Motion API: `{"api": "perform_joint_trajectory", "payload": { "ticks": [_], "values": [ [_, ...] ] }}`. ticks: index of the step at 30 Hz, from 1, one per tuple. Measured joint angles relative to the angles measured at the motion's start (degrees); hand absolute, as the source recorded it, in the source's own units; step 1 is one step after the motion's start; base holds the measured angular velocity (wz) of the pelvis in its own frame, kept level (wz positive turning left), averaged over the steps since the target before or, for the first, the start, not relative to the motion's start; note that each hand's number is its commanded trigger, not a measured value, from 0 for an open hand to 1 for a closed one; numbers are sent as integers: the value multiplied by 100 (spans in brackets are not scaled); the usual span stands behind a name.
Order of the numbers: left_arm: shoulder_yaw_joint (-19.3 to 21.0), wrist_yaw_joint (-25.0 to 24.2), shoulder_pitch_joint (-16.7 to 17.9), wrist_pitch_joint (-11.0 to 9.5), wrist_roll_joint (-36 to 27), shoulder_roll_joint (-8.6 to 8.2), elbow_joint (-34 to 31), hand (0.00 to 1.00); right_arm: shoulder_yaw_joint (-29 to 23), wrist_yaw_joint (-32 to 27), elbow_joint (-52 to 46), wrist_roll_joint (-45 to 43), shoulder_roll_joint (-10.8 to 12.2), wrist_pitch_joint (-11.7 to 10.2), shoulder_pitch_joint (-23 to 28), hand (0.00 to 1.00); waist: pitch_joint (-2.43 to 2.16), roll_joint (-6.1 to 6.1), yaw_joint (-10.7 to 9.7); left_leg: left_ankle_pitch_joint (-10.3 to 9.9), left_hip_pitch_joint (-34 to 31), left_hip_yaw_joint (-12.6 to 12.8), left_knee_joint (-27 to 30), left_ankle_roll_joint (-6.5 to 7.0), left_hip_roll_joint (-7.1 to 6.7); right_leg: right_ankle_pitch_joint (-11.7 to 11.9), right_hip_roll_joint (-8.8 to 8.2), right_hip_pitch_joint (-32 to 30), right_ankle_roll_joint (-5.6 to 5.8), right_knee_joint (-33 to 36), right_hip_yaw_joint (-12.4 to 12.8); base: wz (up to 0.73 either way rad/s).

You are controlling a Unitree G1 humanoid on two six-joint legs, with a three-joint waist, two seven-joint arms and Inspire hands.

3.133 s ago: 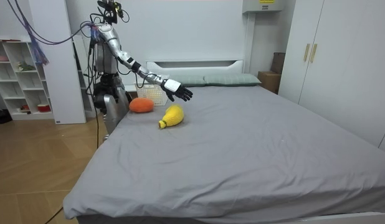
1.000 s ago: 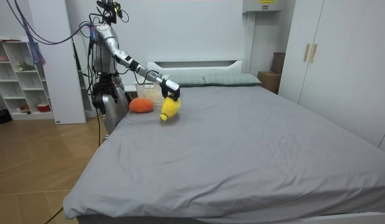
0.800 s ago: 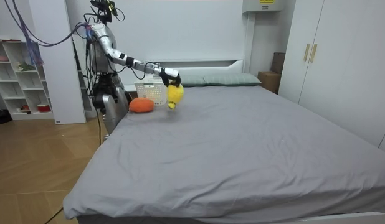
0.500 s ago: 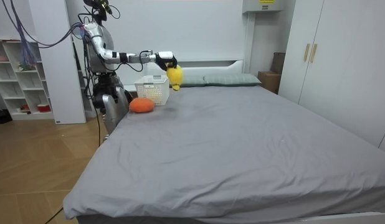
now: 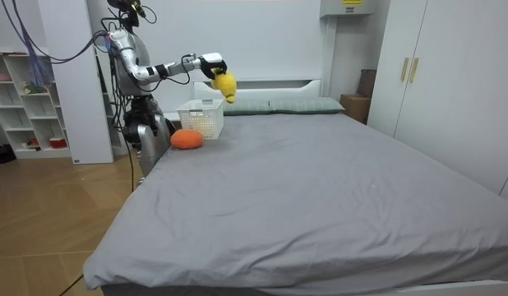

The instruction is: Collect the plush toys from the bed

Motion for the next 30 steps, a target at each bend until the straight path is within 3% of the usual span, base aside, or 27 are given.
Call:
{"api": "perform_joint_trajectory", "payload": {
  "ticks": [5, 9, 16, 22, 30],
  "values": [
    [-48, 48, 10, 27, 2, -17, -129, 0, 52, 125, -202, -17, 14, 196, -1, 100, 8, 27, 178, 0, -5, -27, -7, 0, 0, 0, 0, 12, 0, 3, -12, 3],
    [-64, 50, 7, 92, 5, -16, -35, 0, 263, 258, -246, -21, 275, 312, -4, 100, 14, 47, 228, 0, 11, -32, -37, -1, 3, -1, 2, 27, 1, 0, -18, 0],
    [-65, -24, -27, 97, 79, -8, 46, 0, 746, 571, -247, -357, 692, 340, -3, 100, 40, 83, 433, 0, 0, -47, -41, 0, -1, -1, 3, 22, 2, -4, -20, 2],
    [-65, -80, -204, 89, 405, -90, -18, 0, 1222, 839, -245, -450, 870, 301, -1, 100, 45, 88, 590, 0, -33, -65, -49, -1, -2, -2, 5, -7, 2, -10, -36, 1],
    [-72, -72, -398, 77, 403, -159, 8, 0, 1430, 978, -245, -485, 972, 310, -1, 100, 51, 61, 790, 0, -9, -79, -56, 0, 3, -2, 2, 2, 3, -12, -148, 1]
  ]
}}
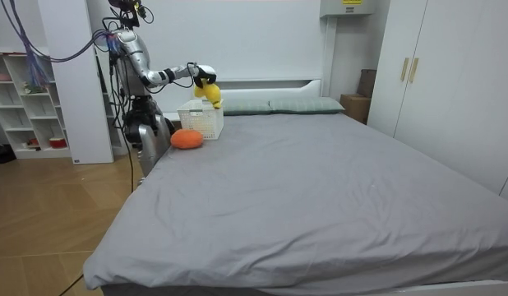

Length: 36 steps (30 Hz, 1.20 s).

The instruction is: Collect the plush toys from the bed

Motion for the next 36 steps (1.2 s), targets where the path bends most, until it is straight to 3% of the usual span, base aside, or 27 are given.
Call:
{"api": "perform_joint_trajectory", "payload": {
  "ticks": [1, 5, 6, 19, 36],
  "values": [
    [0, 7, 0, 2, -1, 0, 0, 0, 16, 25, 0, -9, 25, 1, 0, 100, 3, -8, 23, 0, 0, -4, 2, 0, 0, 0, -1, 1, 0, -3, -15, 4],
    [2, 29, -1, 6, 0, 6, 11, 0, 30, 119, 0, -6, 107, 2, 0, 53, 21, -46, 45, 0, -8, -39, 7, 0, -3, 0, -2, 4, 0, -7, -29, 4],
    [-4, 29, -4, 8, 2, 5, 18, 0, 59, 122, 0, 15, 118, 2, 0, 3, 21, -60, 48, 0, -22, -46, 3, 0, -4, 0, -2, 2, 0, -9, -20, 0],
    [-57, -18, -61, 11, 2, 2, 19, 0, 457, 313, 53, 77, 184, -19, 68, 0, 44, -64, 53, -1, -99, -97, 3, -2, -18, 0, 4, 0, 0, -89, -18, 1],
    [-54, -35, -49, 29, 3, 2, 47, 0, 460, 435, 65, 99, 154, -5, 114, 0, 46, -60, 50, -1, -77, -75, 18, -1, -16, 0, 5, -7, 0, -90, -15, 0]
  ]
}}
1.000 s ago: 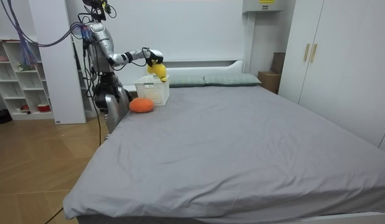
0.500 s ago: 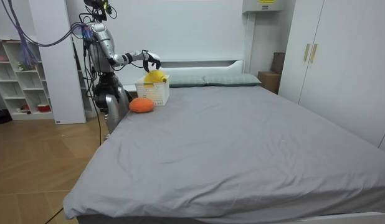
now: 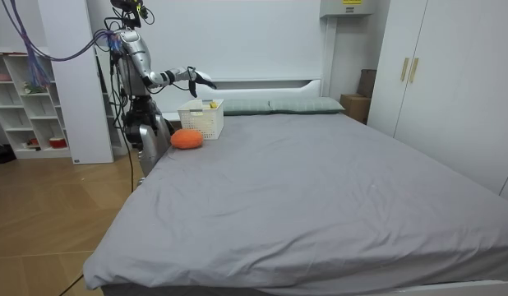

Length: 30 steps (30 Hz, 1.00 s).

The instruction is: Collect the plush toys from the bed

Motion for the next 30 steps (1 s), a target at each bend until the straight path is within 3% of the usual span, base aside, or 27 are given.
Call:
{"api": "perform_joint_trajectory", "payload": {
  "ticks": [5, 12, 17, 22, 30],
  "values": [
    [1, 0, 30, 15, -2, 1, 1, 0, -88, 0, 0, 66, -34, 3, 2, 0, 9, 18, -39, 0, 54, 9, 13, 0, -1, 0, -1, 33, 0, -2, 7, 0],
    [193, -28, 111, 13, 2, -6, 4, 0, -671, -81, -55, 156, -38, -15, 254, 0, 2, 22, -89, 0, 87, 17, -10, 0, -3, 0, -5, 95, 0, 5, 39, 0],
    [355, 66, 334, 71, -8, -7, 4, 0, -1269, -358, -36, 492, -163, -17, 677, 0, -28, 27, -254, 2, 106, 40, -4, 3, -11, 0, -12, 105, 0, 5, 92, -1],
    [403, 116, 423, 94, -12, -105, 0, 0, -1696, -969, 183, 910, -284, -29, 1191, 0, -59, 148, -407, 2, 248, 123, -27, 6, -2, -4, -9, 191, 6, 2, 163, -9],
    [490, 117, 627, 88, -9, -182, -54, 0, -2224, -1314, 936, 932, -281, -50, 1254, 0, -77, 130, -763, 1, 286, 292, -44, 4, 10, -6, -1, 189, 6, 3, 318, -10]
  ]
}}
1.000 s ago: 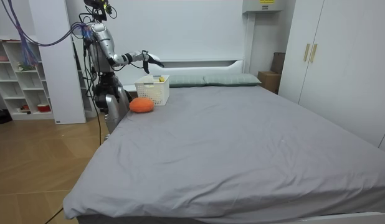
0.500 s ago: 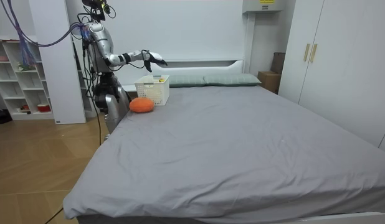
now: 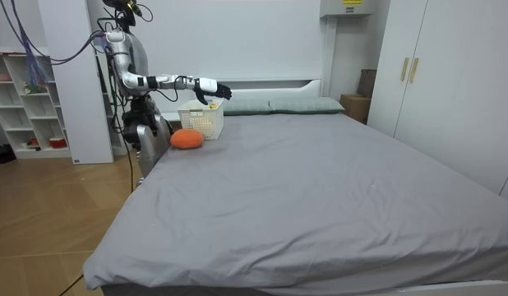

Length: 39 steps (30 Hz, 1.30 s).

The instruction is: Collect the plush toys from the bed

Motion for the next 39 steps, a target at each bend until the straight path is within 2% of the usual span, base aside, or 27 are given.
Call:
{"api": "perform_joint_trajectory", "payload": {
  "ticks": [3, 4, 9, 11, 17, 21, 26, 30, 34, 39],
  "values": [
    [12, 5, 93, 6, 7, 0, -39, 0, -75, -95, 41, -10, 0, -25, 141, 0, -20, -30, -75, 0, 0, 4, 22, 0, 0, 0, -1, 0, 0, 0, -7, 0],
    [31, 12, 113, 7, 7, -2, -57, 0, -114, -145, 239, 2, 4, -87, 153, 0, -29, -43, -80, 0, 7, 3, 21, 0, 0, 0, -2, 7, 0, 1, -7, 0],
    [94, 31, 117, 9, -5, -22, -73, 0, -137, -188, 1076, 50, 35, -85, 252, 0, -37, -53, -86, -2, 10, 1, 25, 3, -1, 0, -5, 23, 0, 6, -1, 0],
    [86, 31, 129, 16, -7, -36, -119, 0, -119, -176, 1093, 59, 58, -82, 367, 0, -7, 3, -56, -7, 8, 11, 30, 7, -1, 0, -6, 19, 0, 5, 0, 0],
    [93, 20, 139, 15, 7, -30, -230, 0, 111, -60, 1093, 30, 71, -61, 417, 0, -35, 69, -42, -9, 0, 4, 23, 5, 0, -1, -4, 10, -1, 2, -24, 0],
    [84, 16, 113, 12, 2, -34, -225, 0, 423, 190, 1121, -21, 219, -58, 445, 0, -32, 71, -19, -17, -4, -1, 21, 10, -2, -1, -4, 8, 0, 1, -38, 0],
    [76, 20, 66, 13, -12, -31, -158, 0, 901, 636, 1121, -34, 243, 18, 452, 0, -27, 49, -3, -17, -22, -39, 24, 11, -5, -1, -7, 14, 0, 2, -83, 4],
    [76, 15, -13, 16, -10, -23, 6, 0, 1120, 1020, 1135, -41, 241, 78, 452, 0, 28, 6, 81, -18, -34, -71, 31, 10, -6, -1, -6, 19, 0, -4, -120, 4],
    [74, -25, -35, 16, -11, -23, 5, 0, 1242, 1355, 1302, -42, 245, 116, 451, 0, 20, -50, 138, -21, -56, -125, 31, 10, -11, -1, -8, 17, 0, -7, -165, 5],
    [72, -63, -53, 16, -11, -12, -3, 0, 1283, 1636, 1311, -43, 241, 118, 444, 0, 11, -62, 142, -20, -87, -136, 35, 10, -11, -1, -8, -5, 0, -9, -173, 1]
  ]
}}
